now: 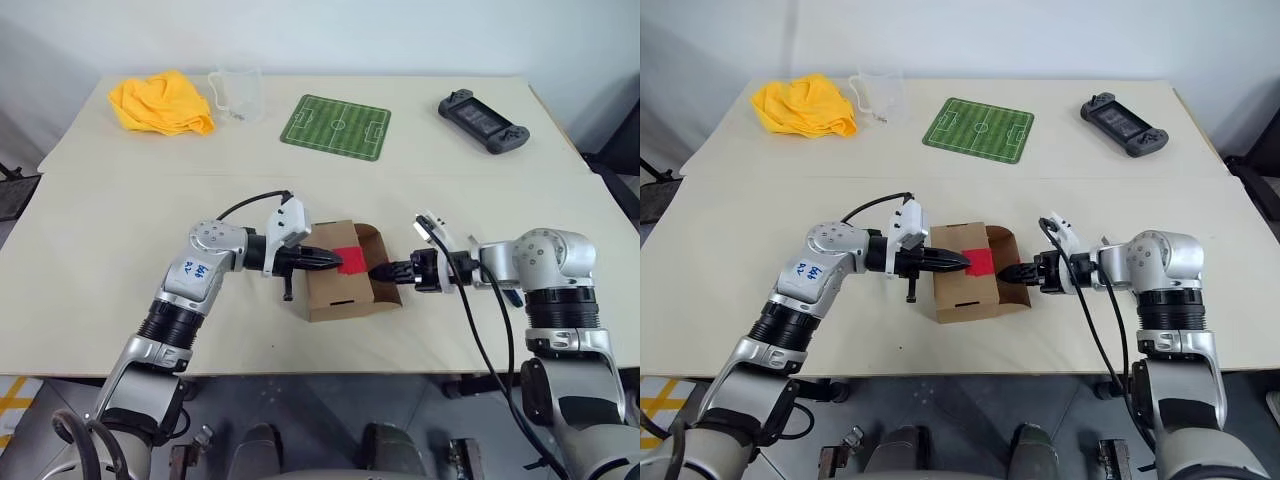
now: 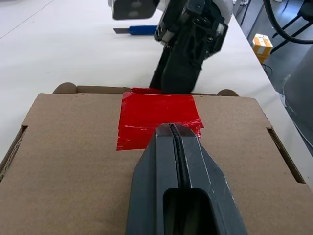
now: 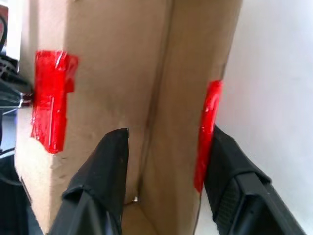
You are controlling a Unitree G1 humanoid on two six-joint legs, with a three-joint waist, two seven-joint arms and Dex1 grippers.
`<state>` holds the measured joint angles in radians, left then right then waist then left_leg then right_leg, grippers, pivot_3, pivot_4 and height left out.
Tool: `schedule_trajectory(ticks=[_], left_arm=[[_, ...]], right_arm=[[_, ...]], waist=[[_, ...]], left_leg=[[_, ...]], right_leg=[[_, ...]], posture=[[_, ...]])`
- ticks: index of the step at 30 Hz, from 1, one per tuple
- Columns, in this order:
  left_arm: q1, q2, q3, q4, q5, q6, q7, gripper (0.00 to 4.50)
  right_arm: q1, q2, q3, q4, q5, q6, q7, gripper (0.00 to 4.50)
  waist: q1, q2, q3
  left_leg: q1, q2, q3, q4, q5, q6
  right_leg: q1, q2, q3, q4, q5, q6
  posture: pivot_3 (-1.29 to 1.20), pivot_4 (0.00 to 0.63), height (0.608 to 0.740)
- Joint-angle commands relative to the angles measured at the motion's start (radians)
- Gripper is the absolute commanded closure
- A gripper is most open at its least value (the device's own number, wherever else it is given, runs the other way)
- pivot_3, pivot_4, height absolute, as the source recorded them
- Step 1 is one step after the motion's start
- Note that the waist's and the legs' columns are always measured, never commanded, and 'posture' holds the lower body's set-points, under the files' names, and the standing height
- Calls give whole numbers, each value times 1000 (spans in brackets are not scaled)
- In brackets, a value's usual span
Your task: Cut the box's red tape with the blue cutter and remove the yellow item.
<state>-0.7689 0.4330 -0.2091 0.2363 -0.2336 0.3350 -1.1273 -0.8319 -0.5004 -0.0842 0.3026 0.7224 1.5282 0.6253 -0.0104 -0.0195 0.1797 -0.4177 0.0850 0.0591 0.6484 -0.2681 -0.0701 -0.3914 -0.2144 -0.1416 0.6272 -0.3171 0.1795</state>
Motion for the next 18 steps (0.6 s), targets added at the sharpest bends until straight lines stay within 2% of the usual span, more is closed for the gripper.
schedule_trajectory(ticks=[1,4,11,18], left_arm=[[23,5,-12,-11,13,5,-2,4500],[21,-1,-14,-5,14,2,1,4500],[49,-20,-11,-7,11,-8,21,4500],[53,-74,-14,12,15,-28,50,4500]], right_arm=[[11,8,-4,-21,6,18,11,3466],[9,-17,-25,-43,12,38,9,4463],[3,-124,-91,-154,115,86,-22,4463],[-24,-264,-49,-259,291,86,-132,4463]], waist=[[1,0,0],[4,0,0],[17,0,0],[20,0,0]], left_leg=[[0,0,0,0,0,0],[0,0,0,0,0,0],[-2,0,0,1,0,0],[-2,0,0,2,0,0]], right_leg=[[0,0,0,0,0,0],[0,0,0,0,0,0],[0,0,0,-1,0,0],[0,0,0,-1,0,0]], posture=[[0,150,740],[0,150,740],[0,150,740],[0,150,740]])
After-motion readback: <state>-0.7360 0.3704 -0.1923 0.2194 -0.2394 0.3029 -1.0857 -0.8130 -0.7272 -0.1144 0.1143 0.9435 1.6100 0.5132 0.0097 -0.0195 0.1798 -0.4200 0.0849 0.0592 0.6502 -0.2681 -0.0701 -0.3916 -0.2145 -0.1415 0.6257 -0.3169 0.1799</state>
